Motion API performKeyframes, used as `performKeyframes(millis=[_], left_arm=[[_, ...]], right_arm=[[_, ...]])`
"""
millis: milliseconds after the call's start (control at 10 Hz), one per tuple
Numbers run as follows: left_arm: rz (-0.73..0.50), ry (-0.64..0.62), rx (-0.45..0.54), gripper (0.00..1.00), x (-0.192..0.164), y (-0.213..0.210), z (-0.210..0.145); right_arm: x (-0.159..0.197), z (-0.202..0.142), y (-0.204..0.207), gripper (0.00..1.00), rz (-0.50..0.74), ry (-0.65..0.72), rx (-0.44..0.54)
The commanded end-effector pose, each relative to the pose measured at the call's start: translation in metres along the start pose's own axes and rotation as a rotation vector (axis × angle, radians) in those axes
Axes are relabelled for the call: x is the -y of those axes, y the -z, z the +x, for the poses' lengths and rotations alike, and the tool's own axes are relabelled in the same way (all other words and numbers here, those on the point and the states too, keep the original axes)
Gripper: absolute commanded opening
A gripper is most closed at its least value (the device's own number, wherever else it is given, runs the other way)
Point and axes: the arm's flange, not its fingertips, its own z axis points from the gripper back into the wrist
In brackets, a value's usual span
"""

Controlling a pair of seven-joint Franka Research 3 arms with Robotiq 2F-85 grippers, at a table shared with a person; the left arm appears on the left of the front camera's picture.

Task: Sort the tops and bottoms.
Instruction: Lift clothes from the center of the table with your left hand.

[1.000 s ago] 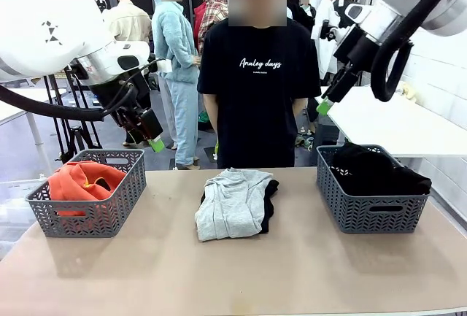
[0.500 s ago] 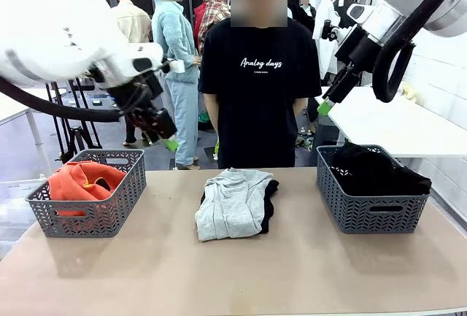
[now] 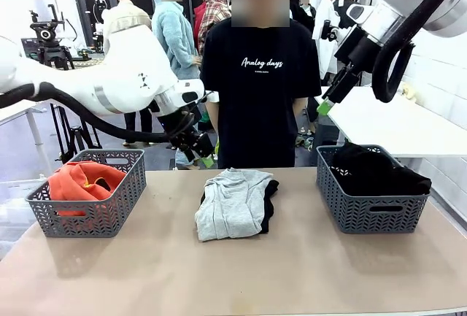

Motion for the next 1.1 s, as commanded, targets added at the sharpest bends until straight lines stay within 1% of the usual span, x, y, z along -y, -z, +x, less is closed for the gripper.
performKeyframes(millis=[0,100,200,300,400,500,600,700,800,900,1000], left_arm=[[0.088,-0.050,-0.007,0.76,0.006,-0.035,-0.023],[0.000,0.000,0.000,0.76,0.000,0.000,0.000],[0.000,0.000,0.000,0.76,0.000,0.000,0.000],[0.030,-0.026,0.005,0.76,-0.001,-0.013,-0.005],[0.021,-0.012,0.024,0.76,0.001,-0.004,0.013],[0.015,-0.055,0.046,0.76,-0.001,0.013,0.038],[0.017,-0.064,0.012,0.76,-0.004,0.034,0.064],[0.049,-0.105,-0.040,0.76,-0.004,0.051,0.081],[0.090,-0.147,-0.071,0.76,-0.006,0.063,0.093],[0.097,-0.206,-0.105,0.76,-0.006,0.073,0.100],[0.094,-0.236,-0.101,0.76,-0.001,0.083,0.106]], right_arm=[[0.000,0.000,0.000,1.00,0.001,0.000,-0.005],[0.000,0.000,0.000,1.00,0.001,0.000,-0.005],[0.000,0.000,0.000,1.00,0.001,0.000,-0.005],[0.000,0.000,0.000,1.00,0.001,0.000,-0.005],[0.000,0.000,0.000,1.00,0.001,0.000,-0.005],[0.000,0.000,0.000,1.00,0.001,0.000,-0.005],[0.000,0.000,0.000,1.00,0.001,0.000,-0.005],[0.000,0.000,0.000,1.00,0.001,0.000,-0.005],[0.000,0.000,0.000,1.00,0.001,0.000,-0.005],[0.000,0.000,0.000,1.00,0.001,0.000,-0.005],[0.000,0.000,0.000,1.00,0.001,0.000,-0.005]])
